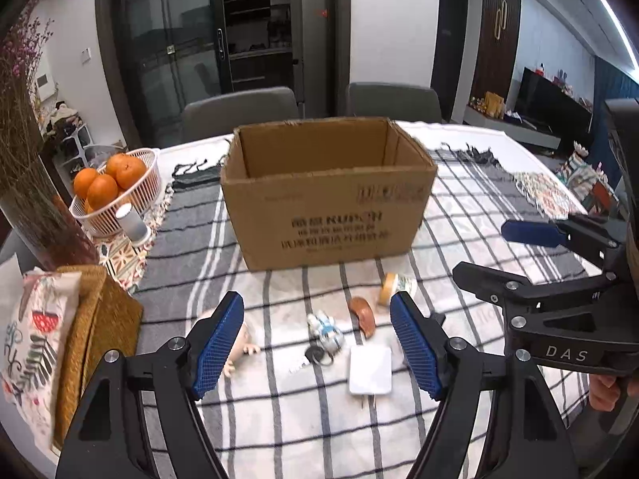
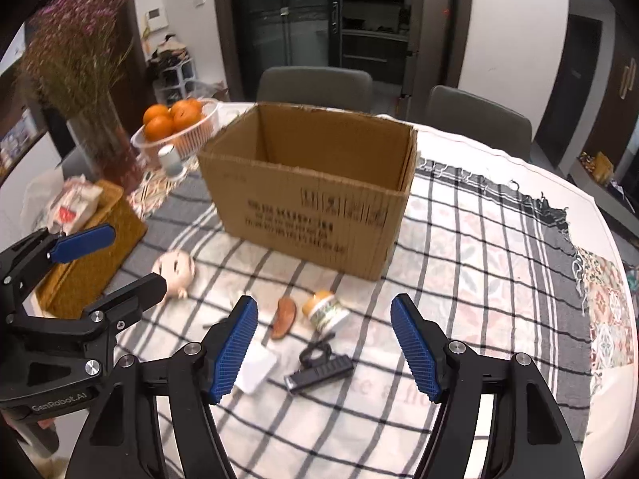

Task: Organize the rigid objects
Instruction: 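Move both tools back toward the remaining items on the table, then grasp the white charger plug with the left tool while the right tool grasps the black flashlight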

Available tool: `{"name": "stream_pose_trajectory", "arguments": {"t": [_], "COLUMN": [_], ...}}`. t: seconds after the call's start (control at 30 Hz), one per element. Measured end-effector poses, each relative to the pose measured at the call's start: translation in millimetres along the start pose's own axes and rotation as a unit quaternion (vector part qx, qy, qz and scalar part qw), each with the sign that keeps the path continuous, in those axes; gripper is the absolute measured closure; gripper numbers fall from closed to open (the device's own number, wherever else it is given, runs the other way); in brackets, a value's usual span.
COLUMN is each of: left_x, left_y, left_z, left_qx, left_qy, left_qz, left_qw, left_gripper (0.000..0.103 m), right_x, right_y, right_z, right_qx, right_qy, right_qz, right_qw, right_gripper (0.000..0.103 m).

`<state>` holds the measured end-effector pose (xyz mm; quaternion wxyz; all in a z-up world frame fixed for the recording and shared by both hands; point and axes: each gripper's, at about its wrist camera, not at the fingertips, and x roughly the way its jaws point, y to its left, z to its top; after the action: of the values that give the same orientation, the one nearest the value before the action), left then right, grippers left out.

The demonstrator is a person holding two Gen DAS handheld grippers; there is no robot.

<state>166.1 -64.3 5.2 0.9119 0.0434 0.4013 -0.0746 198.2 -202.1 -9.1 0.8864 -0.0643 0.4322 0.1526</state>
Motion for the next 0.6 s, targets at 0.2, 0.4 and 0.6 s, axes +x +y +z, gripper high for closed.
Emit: {"name": "stream_pose_trajectory", "arguments": {"t": [0.2,0.4,0.6], "left_x": [14.3,27.6,43.4], "left_y": [-9.2,-16.7,-25.8], "left_z": [-21.5,-40.3,-54.2], "left_qx": [0.009,0.021,0.023], "left_qy": [0.033,0.058,0.090], "left_qz": [0.005,0.001,-0.019], "left_qw": [0.9994,0.9981,0.9955], "left_gripper": [0.027,0.027,0.027], "right_x": [14.7,33.5,48.9], "right_y": [1.8,2.2,1.8], "right_z": [-17.5,-35.6,-49.0], "right_qx": [-0.025,-0.040,-0.059], "right_qy": [0.030,0.059,0.084], "right_qz": [0.007,0.028,0.049], "right_qw": [0.999,0.997,0.994], "right_gripper": [0.030,0.030,0.030]}}
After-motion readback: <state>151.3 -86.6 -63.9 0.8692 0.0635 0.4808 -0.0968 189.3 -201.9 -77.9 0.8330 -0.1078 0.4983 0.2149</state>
